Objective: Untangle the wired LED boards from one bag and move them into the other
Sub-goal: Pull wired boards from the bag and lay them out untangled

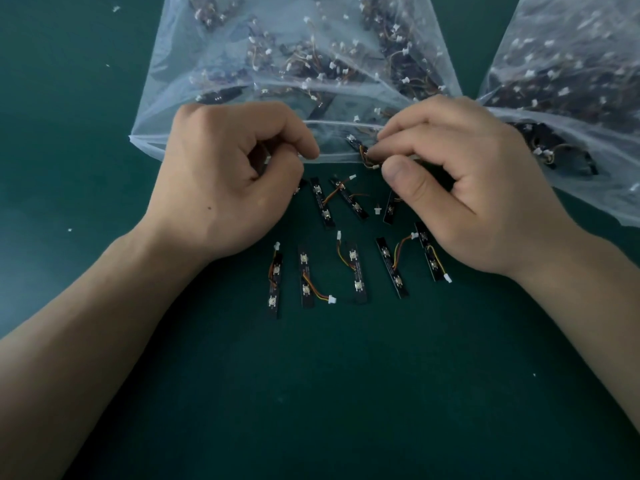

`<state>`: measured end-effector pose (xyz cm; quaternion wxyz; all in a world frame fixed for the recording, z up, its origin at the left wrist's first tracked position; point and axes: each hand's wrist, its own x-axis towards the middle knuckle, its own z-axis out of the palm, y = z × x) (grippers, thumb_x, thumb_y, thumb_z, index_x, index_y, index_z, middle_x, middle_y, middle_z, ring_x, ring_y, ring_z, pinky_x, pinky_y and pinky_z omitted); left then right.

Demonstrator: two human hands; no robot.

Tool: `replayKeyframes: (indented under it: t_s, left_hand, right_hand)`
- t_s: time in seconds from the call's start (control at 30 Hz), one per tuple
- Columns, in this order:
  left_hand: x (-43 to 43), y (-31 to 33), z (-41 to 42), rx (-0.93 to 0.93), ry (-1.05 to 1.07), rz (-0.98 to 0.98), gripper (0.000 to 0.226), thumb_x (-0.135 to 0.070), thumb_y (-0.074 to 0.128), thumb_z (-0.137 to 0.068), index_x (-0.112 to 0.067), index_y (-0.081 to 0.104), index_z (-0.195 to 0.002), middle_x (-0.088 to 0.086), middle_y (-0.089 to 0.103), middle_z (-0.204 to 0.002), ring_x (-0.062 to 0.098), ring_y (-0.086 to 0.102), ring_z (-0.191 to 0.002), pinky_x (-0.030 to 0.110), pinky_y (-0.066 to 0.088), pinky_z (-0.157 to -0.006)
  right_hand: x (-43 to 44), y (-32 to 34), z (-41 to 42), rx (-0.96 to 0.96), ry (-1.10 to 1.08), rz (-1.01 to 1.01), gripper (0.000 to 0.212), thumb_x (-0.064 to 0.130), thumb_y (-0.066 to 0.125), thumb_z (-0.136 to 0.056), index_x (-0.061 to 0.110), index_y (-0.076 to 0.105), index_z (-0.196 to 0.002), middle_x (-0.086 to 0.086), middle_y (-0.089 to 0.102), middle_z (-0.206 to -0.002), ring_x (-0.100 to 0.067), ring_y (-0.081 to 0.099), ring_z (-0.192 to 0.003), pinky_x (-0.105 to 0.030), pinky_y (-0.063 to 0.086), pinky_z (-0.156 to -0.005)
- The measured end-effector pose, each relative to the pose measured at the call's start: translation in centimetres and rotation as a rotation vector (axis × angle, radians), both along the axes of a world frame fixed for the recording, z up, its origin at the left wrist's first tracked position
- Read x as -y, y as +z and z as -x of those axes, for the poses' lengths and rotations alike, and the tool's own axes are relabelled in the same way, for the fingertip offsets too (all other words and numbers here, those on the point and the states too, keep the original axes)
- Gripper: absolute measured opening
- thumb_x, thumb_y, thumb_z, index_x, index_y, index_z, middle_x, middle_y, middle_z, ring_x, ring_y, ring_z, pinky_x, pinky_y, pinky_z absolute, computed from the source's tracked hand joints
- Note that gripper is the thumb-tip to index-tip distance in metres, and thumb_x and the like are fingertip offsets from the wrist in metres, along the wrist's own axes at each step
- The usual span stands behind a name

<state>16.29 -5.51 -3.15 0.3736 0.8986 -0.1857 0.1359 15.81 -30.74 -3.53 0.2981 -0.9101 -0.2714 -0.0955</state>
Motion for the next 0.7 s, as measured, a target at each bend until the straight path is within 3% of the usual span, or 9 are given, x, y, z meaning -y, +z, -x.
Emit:
replayKeyframes:
  t_s: [0.17,0.5,0.6,0.7]
  left_hand:
    - [-0.01,-0.05,-0.07,-0.009,-0.012,0.004,0.027,-0.001,0.057,-0.086,-0.016,0.079,-0.09,0.013,0.067,-0.064,0.033,0.062,-0.06,0.044,0.046,-0.059]
    - [0.03,0.01,-0.03,-0.012,-0.012,0.022,0.028,-0.001,0.055,-0.086,-0.014,0.079,-0.09,0.009,0.069,-0.066,0.028,0.062,-0.06,0.04,0.046,-0.058]
    - [0.03,0.04,-0.01,-0.016,-0.009,0.023,0.028,-0.001,0.056,-0.086,-0.015,0.079,-0.09,0.009,0.07,-0.067,0.027,0.063,-0.061,0.04,0.046,-0.059]
    - [0.02,0.07,-0.03,-0.017,-0.005,0.019,0.028,-0.002,0.056,-0.086,-0.016,0.079,-0.09,0.007,0.07,-0.068,0.026,0.064,-0.062,0.04,0.047,-0.06]
  right_hand:
    - [-0.17,-0.19,0.16,-0.001,0.042,0.064,0.043,0.038,0.044,-0.111,0.012,0.079,-0.112,0.002,0.069,-0.115,-0.022,0.059,-0.105,-0.046,0.047,-0.093]
    - [-0.2,-0.28,0.13,0.006,0.03,0.009,0.045,0.032,0.044,-0.112,0.006,0.08,-0.103,0.0,0.071,-0.109,-0.024,0.061,-0.101,-0.044,0.048,-0.091]
    - [-0.14,-0.01,0.08,0.079,-0.04,-0.12,0.038,0.02,0.05,-0.111,0.001,0.08,-0.098,-0.006,0.073,-0.102,-0.021,0.068,-0.093,-0.03,0.052,-0.083]
    - [0.08,0.14,-0.14,0.117,-0.139,-0.191,0.035,0.019,0.054,-0.111,0.005,0.08,-0.092,-0.002,0.072,-0.092,-0.004,0.067,-0.085,-0.017,0.046,-0.074]
